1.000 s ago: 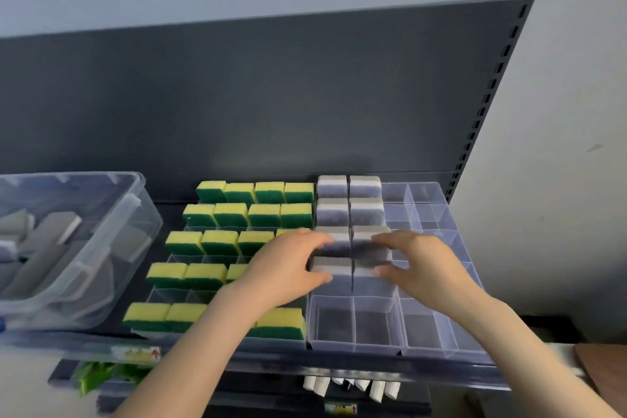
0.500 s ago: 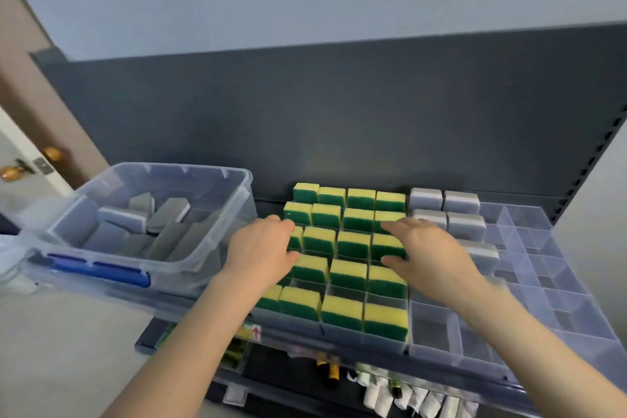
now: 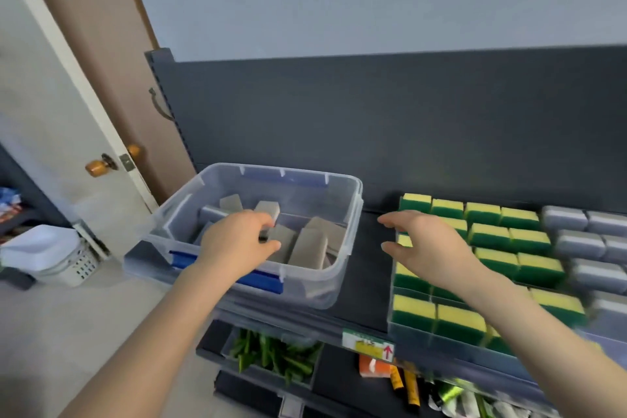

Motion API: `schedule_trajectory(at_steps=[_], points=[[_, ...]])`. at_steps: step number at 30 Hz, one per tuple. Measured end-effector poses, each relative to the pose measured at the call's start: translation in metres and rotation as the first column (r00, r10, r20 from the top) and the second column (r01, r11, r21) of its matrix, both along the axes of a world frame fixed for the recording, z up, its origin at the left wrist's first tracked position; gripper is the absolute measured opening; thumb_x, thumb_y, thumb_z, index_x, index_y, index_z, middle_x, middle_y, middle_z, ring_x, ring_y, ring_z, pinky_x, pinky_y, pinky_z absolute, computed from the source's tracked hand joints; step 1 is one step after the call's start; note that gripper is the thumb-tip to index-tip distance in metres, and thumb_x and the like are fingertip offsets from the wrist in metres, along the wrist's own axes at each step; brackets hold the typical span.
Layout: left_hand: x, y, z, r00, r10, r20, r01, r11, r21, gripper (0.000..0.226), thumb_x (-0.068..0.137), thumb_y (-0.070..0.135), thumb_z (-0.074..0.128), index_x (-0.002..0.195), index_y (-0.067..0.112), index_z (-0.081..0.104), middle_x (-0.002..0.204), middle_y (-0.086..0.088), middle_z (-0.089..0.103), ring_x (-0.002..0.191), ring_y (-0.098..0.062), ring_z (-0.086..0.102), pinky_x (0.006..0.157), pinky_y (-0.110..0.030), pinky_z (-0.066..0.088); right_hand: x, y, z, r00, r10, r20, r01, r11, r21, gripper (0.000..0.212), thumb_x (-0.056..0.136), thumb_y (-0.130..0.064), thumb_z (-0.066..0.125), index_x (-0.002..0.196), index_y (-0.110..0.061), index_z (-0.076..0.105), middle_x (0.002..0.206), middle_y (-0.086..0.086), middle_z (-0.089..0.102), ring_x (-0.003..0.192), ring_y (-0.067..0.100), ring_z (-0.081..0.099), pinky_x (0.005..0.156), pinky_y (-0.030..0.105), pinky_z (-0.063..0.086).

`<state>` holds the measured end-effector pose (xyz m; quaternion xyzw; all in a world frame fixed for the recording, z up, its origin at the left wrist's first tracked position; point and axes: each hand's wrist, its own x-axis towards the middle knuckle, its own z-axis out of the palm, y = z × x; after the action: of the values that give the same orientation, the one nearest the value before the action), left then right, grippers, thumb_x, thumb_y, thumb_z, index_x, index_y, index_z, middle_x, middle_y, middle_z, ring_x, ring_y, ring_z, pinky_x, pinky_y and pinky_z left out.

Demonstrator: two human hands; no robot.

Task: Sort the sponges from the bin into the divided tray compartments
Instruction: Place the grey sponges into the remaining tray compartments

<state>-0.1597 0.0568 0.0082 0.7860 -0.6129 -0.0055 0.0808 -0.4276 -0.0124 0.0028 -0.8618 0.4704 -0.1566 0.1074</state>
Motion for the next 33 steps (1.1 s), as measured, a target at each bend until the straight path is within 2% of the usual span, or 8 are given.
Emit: schedule_trajectory(at_steps=[3, 8, 11, 13, 18, 23, 27, 33], points=[[0.042, 0.001, 0.0, 0.999, 0.004, 0.031, -0.004, 1.0, 0.009, 0.036, 0.088, 0.045, 0.06, 0.12, 0.031, 0.06, 0.109, 0.009, 0.067, 0.092, -0.015, 0.064, 0.071, -0.031, 0.053, 0.031, -0.001, 0.001, 1.0, 0.013, -0.019, -0.013, 1.0, 0.001, 0.046, 0.087, -0.028, 0.06, 0.132, -0.025, 0.05, 0.128, -0.005, 0.058, 0.11, 0.015, 0.057, 0.091, 0.029, 0.048], [0.093, -0.008, -0.005, 0.999, 0.014, 0.051, -0.015, 1.0, 0.017, 0.037, 0.089, 0.043, 0.059, 0.125, 0.032, 0.058, 0.118, 0.008, 0.065, 0.103, -0.016, 0.061, 0.071, -0.027, 0.047, 0.075, -0.01, 0.002, 0.998, 0.032, -0.048, -0.031, 0.999, 0.02, 0.043, 0.087, -0.027, 0.059, 0.129, -0.026, 0.053, 0.127, -0.004, 0.059, 0.111, 0.017, 0.057, 0.09, 0.03, 0.048], [0.117, -0.015, -0.016, 0.999, 0.025, 0.034, -0.026, 1.0, 0.016, 0.039, 0.09, 0.043, 0.059, 0.127, 0.03, 0.056, 0.117, 0.008, 0.064, 0.099, -0.015, 0.061, 0.067, -0.026, 0.045, 0.097, -0.018, -0.003, 0.996, 0.064, -0.066, -0.062, 0.997, 0.042, 0.042, 0.086, -0.028, 0.059, 0.128, -0.028, 0.053, 0.125, -0.007, 0.06, 0.109, 0.016, 0.058, 0.089, 0.026, 0.045], [0.13, -0.02, -0.025, 0.999, 0.04, 0.0, -0.04, 0.999, 0.024, 0.04, 0.089, 0.044, 0.06, 0.126, 0.03, 0.056, 0.114, 0.007, 0.066, 0.096, -0.014, 0.061, 0.07, -0.026, 0.048, 0.111, -0.027, -0.008, 0.993, 0.085, -0.08, -0.08, 0.995, 0.058, 0.042, 0.087, -0.029, 0.058, 0.128, -0.03, 0.053, 0.125, -0.009, 0.06, 0.109, 0.014, 0.058, 0.087, 0.022, 0.043], [0.159, -0.033, -0.039, 0.997, 0.069, -0.04, -0.067, 0.996, 0.053, 0.039, 0.087, 0.044, 0.062, 0.124, 0.033, 0.057, 0.109, 0.009, 0.068, 0.094, -0.01, 0.062, 0.073, -0.026, 0.051, 0.147, -0.052, -0.018, 0.989, 0.14, -0.042, -0.135, 0.985, 0.105, 0.044, 0.088, -0.028, 0.059, 0.131, -0.028, 0.051, 0.133, -0.009, 0.055, 0.119, 0.011, 0.053, 0.097, 0.024, 0.041], [0.177, -0.076, -0.032, 0.999, 0.034, 0.008, -0.035, 0.994, 0.104, 0.041, 0.089, 0.04, 0.061, 0.128, 0.031, 0.055, 0.121, 0.01, 0.062, 0.104, -0.012, 0.06, 0.076, -0.024, 0.047, 0.178, -0.083, -0.024, 0.985, 0.173, -0.018, -0.17, 0.978, 0.118, 0.045, 0.087, -0.033, 0.058, 0.131, -0.03, 0.05, 0.136, -0.011, 0.051, 0.123, 0.01, 0.049, 0.102, 0.023, 0.038], [0.182, -0.116, -0.048, 1.0, -0.02, 0.002, 0.019, 0.979, 0.205, 0.049, 0.086, 0.039, 0.064, 0.132, 0.031, 0.051, 0.133, 0.008, 0.055, 0.117, -0.015, 0.054, 0.095, -0.035, 0.047, 0.188, -0.108, -0.034, 0.985, 0.172, -0.014, -0.168, 0.975, 0.145, 0.044, 0.087, -0.035, 0.058, 0.13, -0.032, 0.051, 0.134, -0.013, 0.053, 0.121, 0.008, 0.05, 0.098, 0.021, 0.038], [0.181, -0.151, -0.077, 0.985, -0.162, 0.063, 0.122, 0.904, 0.411, 0.054, 0.085, 0.03, 0.065, 0.136, 0.031, 0.046, 0.136, 0.001, 0.051, 0.119, -0.024, 0.052, 0.089, -0.037, 0.049, 0.198, -0.131, -0.045, 0.989, 0.145, -0.001, -0.142, 0.969, 0.204, 0.042, 0.088, -0.035, 0.057, 0.129, -0.034, 0.051, 0.132, -0.016, 0.053, 0.12, 0.006, 0.051, 0.098, 0.021, 0.04]])
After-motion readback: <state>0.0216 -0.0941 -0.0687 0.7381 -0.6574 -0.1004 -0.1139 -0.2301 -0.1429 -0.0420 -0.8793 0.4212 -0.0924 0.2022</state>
